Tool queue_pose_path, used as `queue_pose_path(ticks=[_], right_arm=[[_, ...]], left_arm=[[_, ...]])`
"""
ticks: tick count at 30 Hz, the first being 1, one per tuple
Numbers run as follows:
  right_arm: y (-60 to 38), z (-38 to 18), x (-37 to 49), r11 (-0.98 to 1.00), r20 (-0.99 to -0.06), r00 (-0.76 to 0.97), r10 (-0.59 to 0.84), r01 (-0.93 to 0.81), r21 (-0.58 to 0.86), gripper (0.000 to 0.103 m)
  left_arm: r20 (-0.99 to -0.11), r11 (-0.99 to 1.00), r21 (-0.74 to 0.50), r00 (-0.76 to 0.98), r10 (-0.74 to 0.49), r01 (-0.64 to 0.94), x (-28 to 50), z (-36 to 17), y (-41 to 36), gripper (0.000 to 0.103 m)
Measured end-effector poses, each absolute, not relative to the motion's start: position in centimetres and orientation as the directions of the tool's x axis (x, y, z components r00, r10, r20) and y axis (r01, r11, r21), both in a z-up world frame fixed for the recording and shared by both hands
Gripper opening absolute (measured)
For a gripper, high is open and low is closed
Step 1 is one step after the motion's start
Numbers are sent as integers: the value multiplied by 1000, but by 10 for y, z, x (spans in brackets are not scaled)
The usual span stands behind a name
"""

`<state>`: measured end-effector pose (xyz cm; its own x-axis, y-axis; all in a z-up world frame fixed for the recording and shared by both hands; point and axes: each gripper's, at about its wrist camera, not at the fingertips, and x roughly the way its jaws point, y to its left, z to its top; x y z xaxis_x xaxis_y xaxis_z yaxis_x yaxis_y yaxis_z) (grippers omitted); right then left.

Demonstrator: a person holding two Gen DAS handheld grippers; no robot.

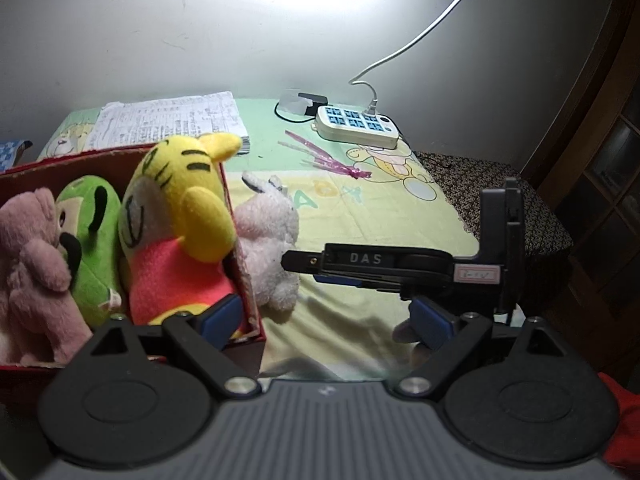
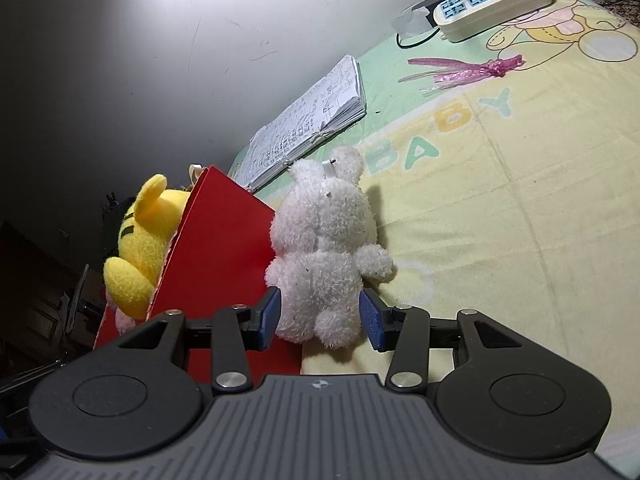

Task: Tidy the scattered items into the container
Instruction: 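Move the right gripper to the white bunny with checked ears, then close the right gripper on the white bunny's body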

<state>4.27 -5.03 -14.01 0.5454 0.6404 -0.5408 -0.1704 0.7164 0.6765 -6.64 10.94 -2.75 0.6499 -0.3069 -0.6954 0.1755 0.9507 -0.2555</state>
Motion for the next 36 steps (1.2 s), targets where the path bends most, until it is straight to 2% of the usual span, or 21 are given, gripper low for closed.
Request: queue_pose_path(ticks=[8, 10, 12, 17, 19, 20, 22, 24, 26, 31, 33, 36], right_arm=[[-31, -165, 69, 693, -559, 480, 676, -157, 703, 57], [-34, -168, 71, 677, -547, 475, 690, -156, 719, 52], [-40, -170, 71, 658, -531, 468, 706, -157, 737, 43], [-74, -169, 58, 623, -493, 495, 716, -134, 770, 35], [-92, -171, 51, 605, -485, 501, 716, -101, 789, 17], [-101, -173, 48, 604, -492, 501, 712, -80, 793, 3], [-118, -179, 41, 623, -521, 504, 689, -46, 781, 2], [-134, -181, 34, 639, -534, 522, 665, -28, 768, 6], [-146, -180, 29, 613, -507, 535, 676, -26, 790, 10], [-138, -158, 47, 615, -450, 564, 692, -135, 777, 35], [-123, -150, 57, 625, -442, 556, 704, -189, 757, 50], [-95, -137, 72, 642, -433, 544, 719, -281, 713, 60]], left_arm=[[-680, 949, -285, 669, -301, 137, -59, -21, 113, 92], [-678, 948, -284, 669, -303, 141, -56, -20, 111, 92], [-678, 947, -284, 667, -309, 150, -53, -19, 108, 92], [-671, 932, -300, 649, -358, 204, -42, -17, 92, 92], [-669, 922, -306, 635, -386, 238, -37, -17, 81, 92], [-669, 917, -306, 627, -399, 256, -35, -18, 74, 93], [-675, 914, -293, 616, -406, 282, -29, -22, 61, 93], [-686, 915, -280, 606, -403, 292, -22, -29, 50, 93], [-692, 905, -294, 585, -423, 306, -16, -34, 45, 93], [-682, 905, -293, 595, -425, 310, -15, -31, 47, 94], [-690, 917, -272, 606, -396, 290, -16, -28, 52, 94], [-693, 933, -254, 624, -360, 257, -20, -25, 63, 94]])
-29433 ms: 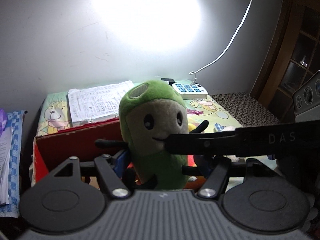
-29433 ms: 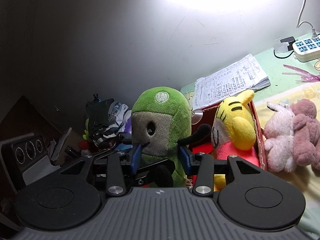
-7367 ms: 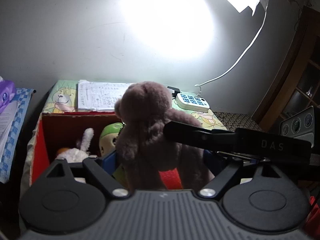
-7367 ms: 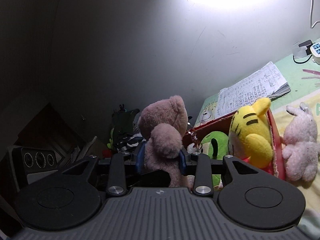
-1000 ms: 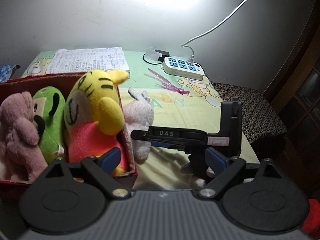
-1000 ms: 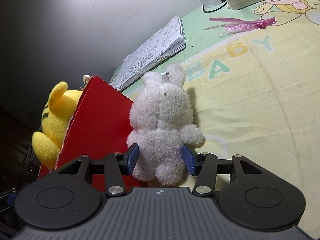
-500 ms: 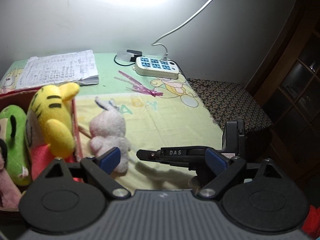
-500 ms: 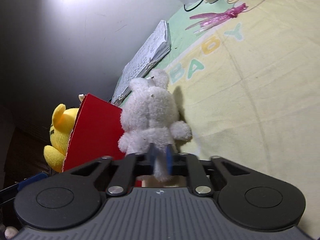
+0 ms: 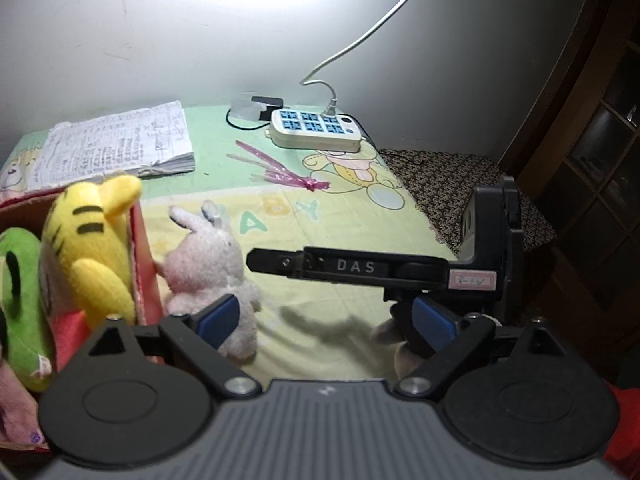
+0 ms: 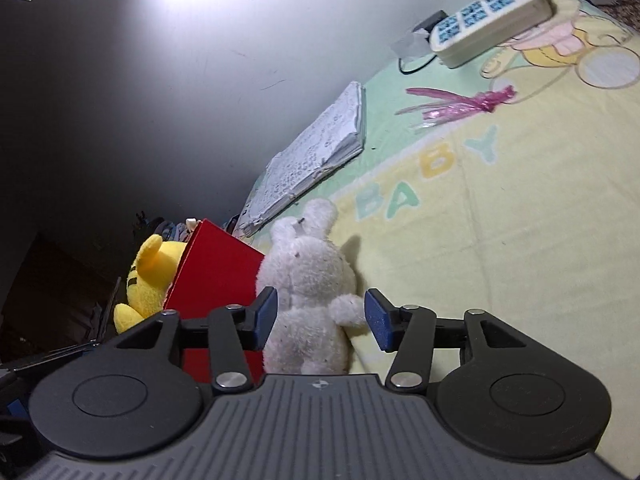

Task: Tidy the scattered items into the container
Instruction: 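Close the right gripper on the white bunny's body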

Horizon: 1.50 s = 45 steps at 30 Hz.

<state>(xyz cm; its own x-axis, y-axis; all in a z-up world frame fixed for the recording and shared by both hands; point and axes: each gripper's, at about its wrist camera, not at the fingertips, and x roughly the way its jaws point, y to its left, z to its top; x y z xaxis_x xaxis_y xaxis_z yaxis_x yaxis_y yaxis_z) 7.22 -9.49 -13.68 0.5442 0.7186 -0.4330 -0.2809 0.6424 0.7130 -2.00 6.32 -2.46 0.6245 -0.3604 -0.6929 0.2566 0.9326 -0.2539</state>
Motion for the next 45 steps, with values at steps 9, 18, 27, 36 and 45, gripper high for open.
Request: queue_pose_path(ticks=[9, 18, 27, 36, 45], right_arm=[[-26, -127, 105, 752, -509, 556, 657, -440, 491, 73], [-107, -158, 109, 760, -536, 584, 610, -238, 605, 75], [-176, -169, 92, 747, -555, 616, 558, -83, 660, 54], [-187, -186, 92, 518, -393, 590, 705, -50, 854, 56], [-157, -199, 108, 447, -360, 514, 778, -51, 893, 57]], left_arm=[[-697, 960, -238, 662, -274, 147, -31, -24, 91, 93], [-656, 918, -334, 647, -389, 212, -10, -24, 81, 94], [-725, 919, -355, 570, -386, 172, 57, -73, 36, 94], [-812, 919, -391, 448, -373, 55, 92, -134, 38, 80], [-846, 938, -346, 426, -320, 16, 103, -145, 38, 82]])
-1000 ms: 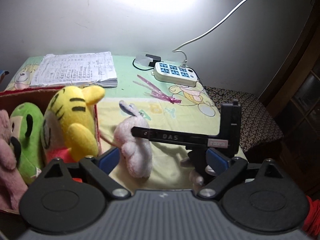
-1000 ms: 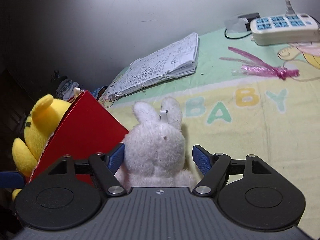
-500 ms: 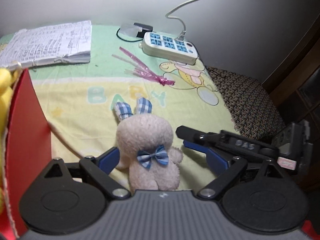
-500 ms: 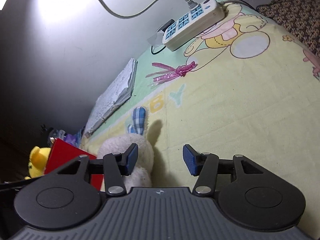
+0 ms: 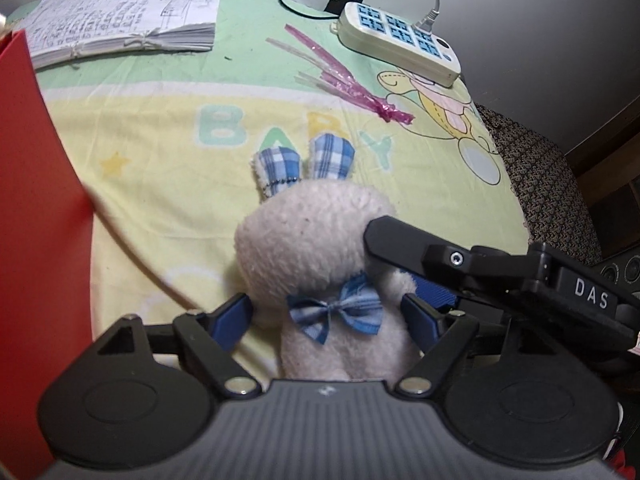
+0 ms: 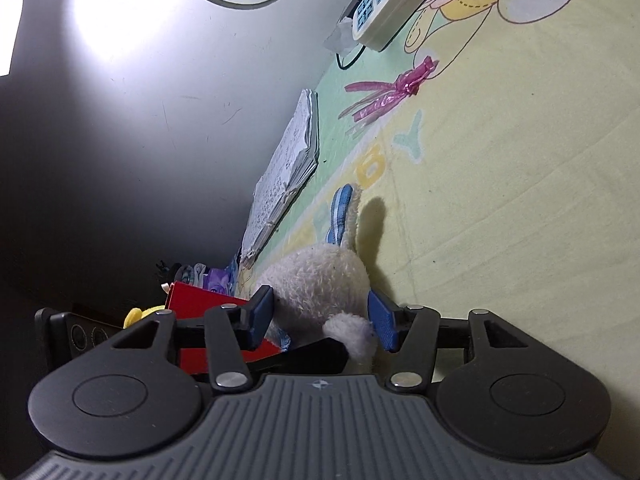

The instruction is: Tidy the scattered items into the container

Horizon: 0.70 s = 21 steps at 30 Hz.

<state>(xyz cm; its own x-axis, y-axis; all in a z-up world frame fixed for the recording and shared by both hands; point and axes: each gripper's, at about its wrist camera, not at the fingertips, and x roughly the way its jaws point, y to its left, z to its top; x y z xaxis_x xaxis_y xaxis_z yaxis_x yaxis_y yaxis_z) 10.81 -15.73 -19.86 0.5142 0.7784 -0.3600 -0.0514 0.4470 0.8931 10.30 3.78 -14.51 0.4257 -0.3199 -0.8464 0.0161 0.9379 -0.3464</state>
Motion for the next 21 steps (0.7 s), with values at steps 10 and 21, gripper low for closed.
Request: queue_pose_path(ticks=[10, 21], right_arm=[[-162, -205, 101, 393, -337, 504, 795, -5, 919, 53], [-172, -205, 78, 362, -329, 511, 794, 36, 931, 49]], left_arm=[[-858, 950, -309, 418, -299, 46, 100, -140, 29, 81], [-853, 943, -318, 405, -330, 98, 88, -131, 16, 76]])
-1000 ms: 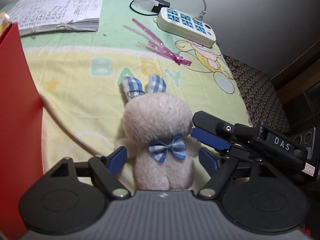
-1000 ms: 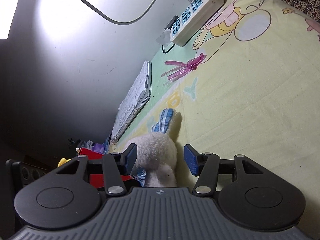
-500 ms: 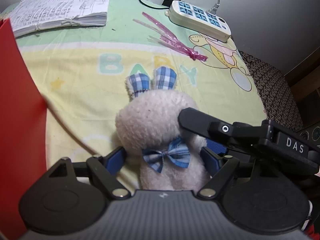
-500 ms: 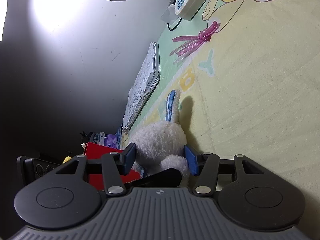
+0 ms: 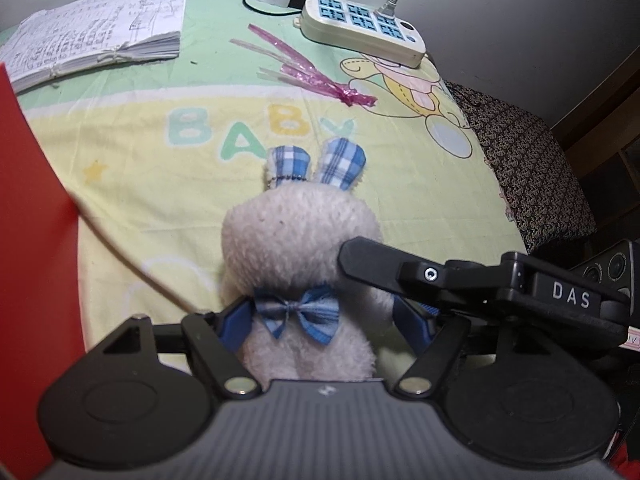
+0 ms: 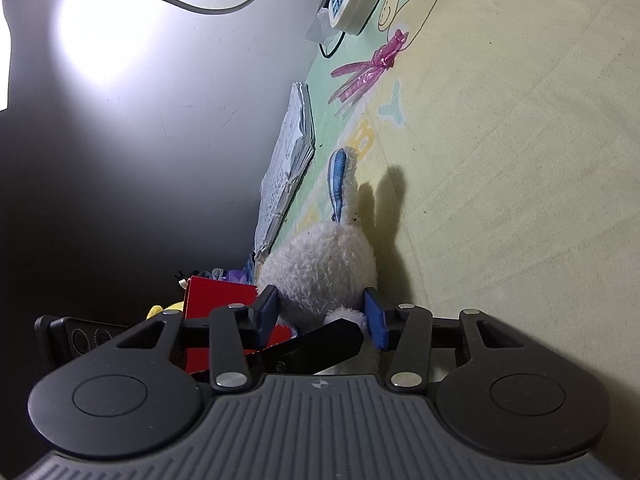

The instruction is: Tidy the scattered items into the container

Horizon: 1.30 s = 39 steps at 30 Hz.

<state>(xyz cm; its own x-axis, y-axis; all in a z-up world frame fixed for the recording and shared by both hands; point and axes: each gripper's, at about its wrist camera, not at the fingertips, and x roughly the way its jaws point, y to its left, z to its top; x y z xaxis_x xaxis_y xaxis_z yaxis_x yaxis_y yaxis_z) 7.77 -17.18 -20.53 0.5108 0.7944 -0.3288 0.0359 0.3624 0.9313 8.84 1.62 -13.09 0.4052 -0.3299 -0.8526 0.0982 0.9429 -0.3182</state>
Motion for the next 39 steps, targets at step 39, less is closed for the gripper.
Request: queue_pose_path(ticks=[39], right_arm=[[-163, -196, 65, 468, -429, 533, 729, 69, 881, 53]], left_arm=[[-888, 969, -215, 389, -245, 119, 83, -147, 8, 89]])
